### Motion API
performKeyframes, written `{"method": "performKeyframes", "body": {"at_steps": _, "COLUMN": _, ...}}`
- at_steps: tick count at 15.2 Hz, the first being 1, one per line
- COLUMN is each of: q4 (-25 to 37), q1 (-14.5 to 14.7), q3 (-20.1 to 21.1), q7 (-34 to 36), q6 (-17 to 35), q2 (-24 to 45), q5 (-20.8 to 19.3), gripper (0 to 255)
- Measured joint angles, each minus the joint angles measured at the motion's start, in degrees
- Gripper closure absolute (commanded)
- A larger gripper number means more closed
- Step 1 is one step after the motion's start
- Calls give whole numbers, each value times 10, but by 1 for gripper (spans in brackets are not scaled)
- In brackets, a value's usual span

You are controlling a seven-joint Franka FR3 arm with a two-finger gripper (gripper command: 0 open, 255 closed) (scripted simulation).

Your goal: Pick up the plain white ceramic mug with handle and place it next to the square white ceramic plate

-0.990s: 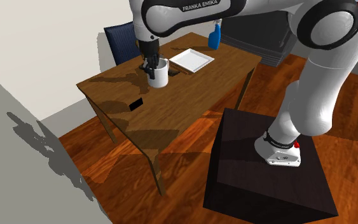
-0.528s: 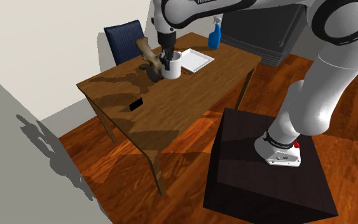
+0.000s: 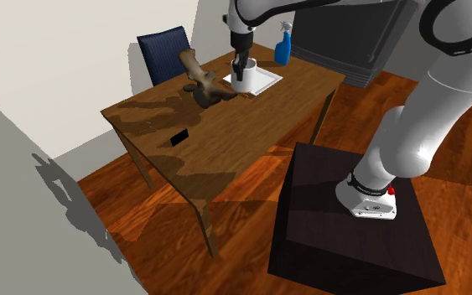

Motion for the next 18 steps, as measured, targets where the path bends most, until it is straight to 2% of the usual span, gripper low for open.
{"method": "performKeyframes", "body": {"at_steps": 7, "q4": -13, "q1": -45, "q3": -47, "q7": -91, "q6": 2, "q2": -11, "q5": -1, "gripper": 255}}
{"method": "performKeyframes", "body": {"at_steps": 18, "q4": 35, "q1": -121, "q3": -125, "q7": -250, "q6": -9, "q2": 28, "q5": 14, "gripper": 255}}
